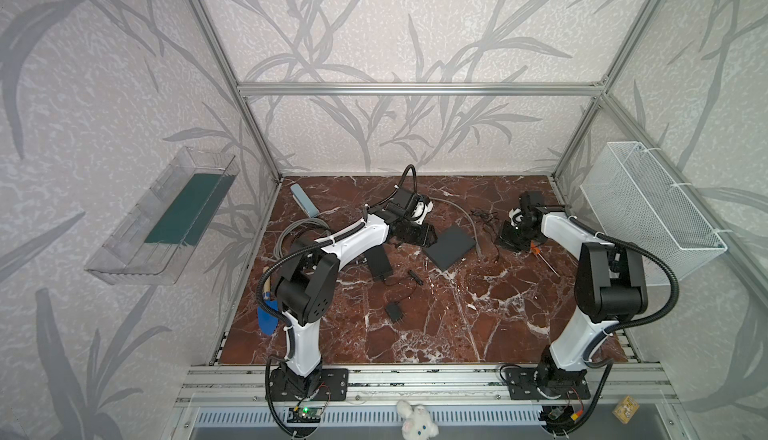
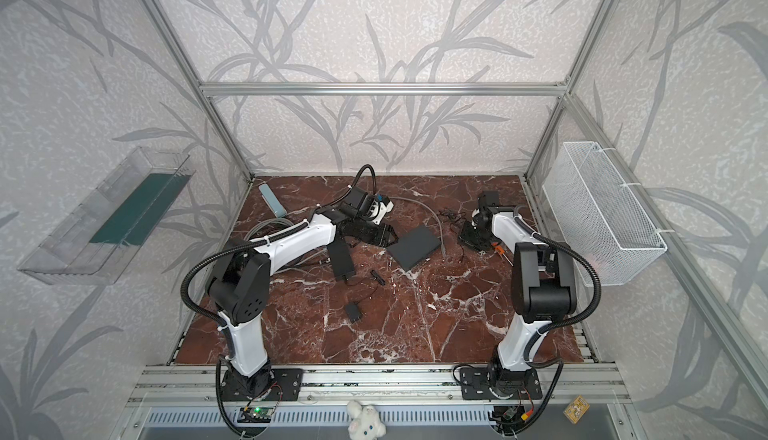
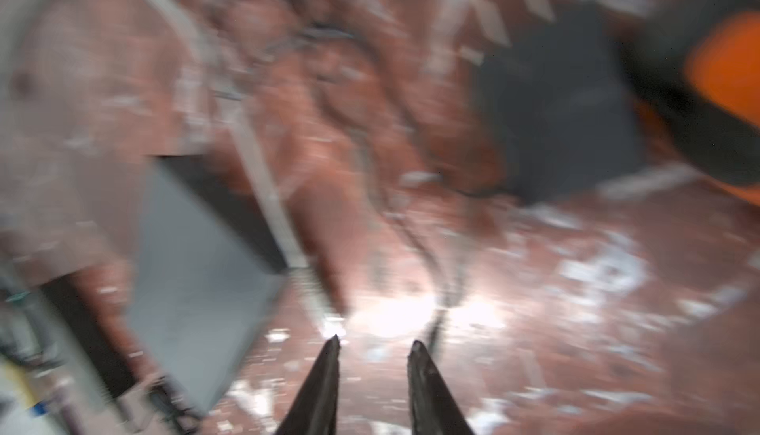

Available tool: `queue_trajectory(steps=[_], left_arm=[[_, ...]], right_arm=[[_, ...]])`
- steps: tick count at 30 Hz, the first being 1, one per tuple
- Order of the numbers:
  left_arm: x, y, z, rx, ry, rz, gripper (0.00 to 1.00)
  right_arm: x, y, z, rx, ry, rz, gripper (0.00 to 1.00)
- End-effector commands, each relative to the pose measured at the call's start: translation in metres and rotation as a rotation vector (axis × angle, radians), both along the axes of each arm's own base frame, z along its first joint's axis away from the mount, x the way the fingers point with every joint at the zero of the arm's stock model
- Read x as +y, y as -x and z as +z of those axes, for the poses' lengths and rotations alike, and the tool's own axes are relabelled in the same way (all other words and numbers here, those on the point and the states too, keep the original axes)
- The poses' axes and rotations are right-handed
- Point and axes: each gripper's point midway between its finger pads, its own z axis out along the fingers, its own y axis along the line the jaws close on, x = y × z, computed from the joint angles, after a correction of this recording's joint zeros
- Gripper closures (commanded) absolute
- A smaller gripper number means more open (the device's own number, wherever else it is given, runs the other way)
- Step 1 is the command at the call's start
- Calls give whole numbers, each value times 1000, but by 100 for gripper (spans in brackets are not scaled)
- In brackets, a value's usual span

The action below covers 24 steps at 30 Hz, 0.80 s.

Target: Insert the plug into the switch port

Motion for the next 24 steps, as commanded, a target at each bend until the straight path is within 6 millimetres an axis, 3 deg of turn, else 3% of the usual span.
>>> queue_trajectory(steps=[1,14,24], left_arm=[[-1,-5,2,-24,-16,-3,49],[-2,-5,-2,-33,-16,-12,48],[-5,-7,9,-69,-32,-61,47]], right_arm=[[-6,2,-10,31,43,-26,73],[-5,-10,-34,80,159,29,73],[-2,14,-50,174,239,90,95]])
